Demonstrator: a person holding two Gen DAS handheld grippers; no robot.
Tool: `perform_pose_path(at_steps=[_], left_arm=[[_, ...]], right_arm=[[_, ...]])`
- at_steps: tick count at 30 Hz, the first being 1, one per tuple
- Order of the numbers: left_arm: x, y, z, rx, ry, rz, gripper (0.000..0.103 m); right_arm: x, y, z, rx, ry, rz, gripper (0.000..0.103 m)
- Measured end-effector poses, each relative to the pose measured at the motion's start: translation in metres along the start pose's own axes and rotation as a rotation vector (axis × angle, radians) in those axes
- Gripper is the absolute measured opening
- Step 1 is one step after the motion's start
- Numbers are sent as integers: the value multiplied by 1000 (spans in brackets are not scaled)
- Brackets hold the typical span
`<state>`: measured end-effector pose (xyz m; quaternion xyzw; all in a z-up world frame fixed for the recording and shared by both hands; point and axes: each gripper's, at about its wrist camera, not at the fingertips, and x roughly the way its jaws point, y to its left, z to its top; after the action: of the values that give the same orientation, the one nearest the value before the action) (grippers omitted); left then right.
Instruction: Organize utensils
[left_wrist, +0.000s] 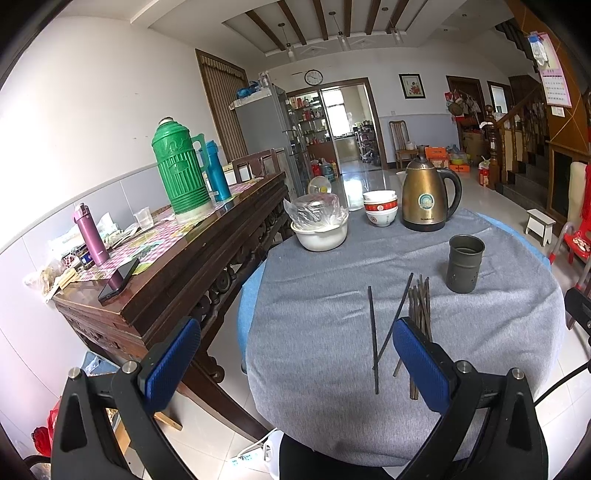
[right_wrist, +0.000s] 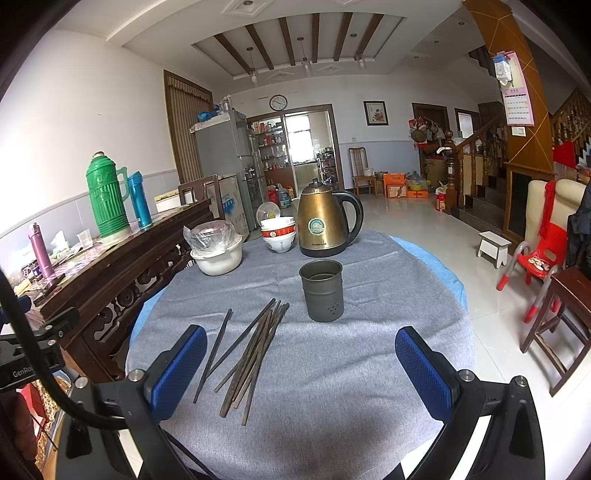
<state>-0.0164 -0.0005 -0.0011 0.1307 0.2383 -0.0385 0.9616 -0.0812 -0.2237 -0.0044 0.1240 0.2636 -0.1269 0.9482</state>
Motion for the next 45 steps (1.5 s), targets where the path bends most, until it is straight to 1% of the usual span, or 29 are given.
perform_pose_path(at_steps=[29,38,45], left_arm=[[5,2,-2,-3,16,-10,103],[8,3,-4,-9,25,-14,103],[20,2,-3,-16,48,-30,103]], right_arm=[[8,5,-6,-11,13,1,103],[12,8,-6,-19,29,0,103],[21,12,-3,-35,54,2,103]])
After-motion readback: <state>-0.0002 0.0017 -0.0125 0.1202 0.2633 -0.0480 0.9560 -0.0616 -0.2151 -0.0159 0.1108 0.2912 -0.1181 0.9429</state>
